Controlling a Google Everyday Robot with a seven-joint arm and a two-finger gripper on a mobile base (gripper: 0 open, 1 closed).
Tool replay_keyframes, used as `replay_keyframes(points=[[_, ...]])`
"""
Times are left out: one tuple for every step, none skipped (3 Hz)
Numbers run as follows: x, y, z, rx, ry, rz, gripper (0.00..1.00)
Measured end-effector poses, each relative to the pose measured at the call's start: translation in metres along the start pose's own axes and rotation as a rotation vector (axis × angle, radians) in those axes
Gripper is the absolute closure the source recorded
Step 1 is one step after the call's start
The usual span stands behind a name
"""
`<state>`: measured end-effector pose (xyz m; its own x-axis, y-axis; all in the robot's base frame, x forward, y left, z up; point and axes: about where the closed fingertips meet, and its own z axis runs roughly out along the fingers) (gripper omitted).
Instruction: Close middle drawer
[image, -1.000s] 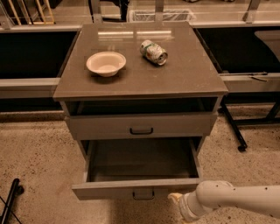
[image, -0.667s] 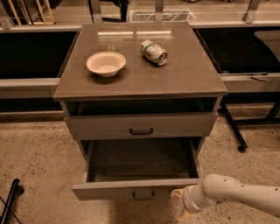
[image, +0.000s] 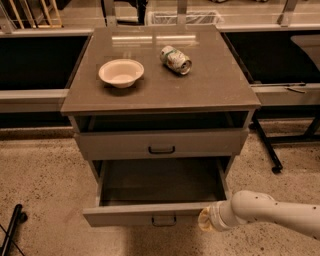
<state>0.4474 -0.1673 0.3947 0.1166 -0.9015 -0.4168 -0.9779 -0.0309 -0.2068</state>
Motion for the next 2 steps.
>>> replay_keyframes(points=[[0.004, -0.015, 0.006, 0.019, 0.016, 0.043, 0.39], [0.006, -0.026, 0.012, 0.046, 0.023, 0.07, 0.16]])
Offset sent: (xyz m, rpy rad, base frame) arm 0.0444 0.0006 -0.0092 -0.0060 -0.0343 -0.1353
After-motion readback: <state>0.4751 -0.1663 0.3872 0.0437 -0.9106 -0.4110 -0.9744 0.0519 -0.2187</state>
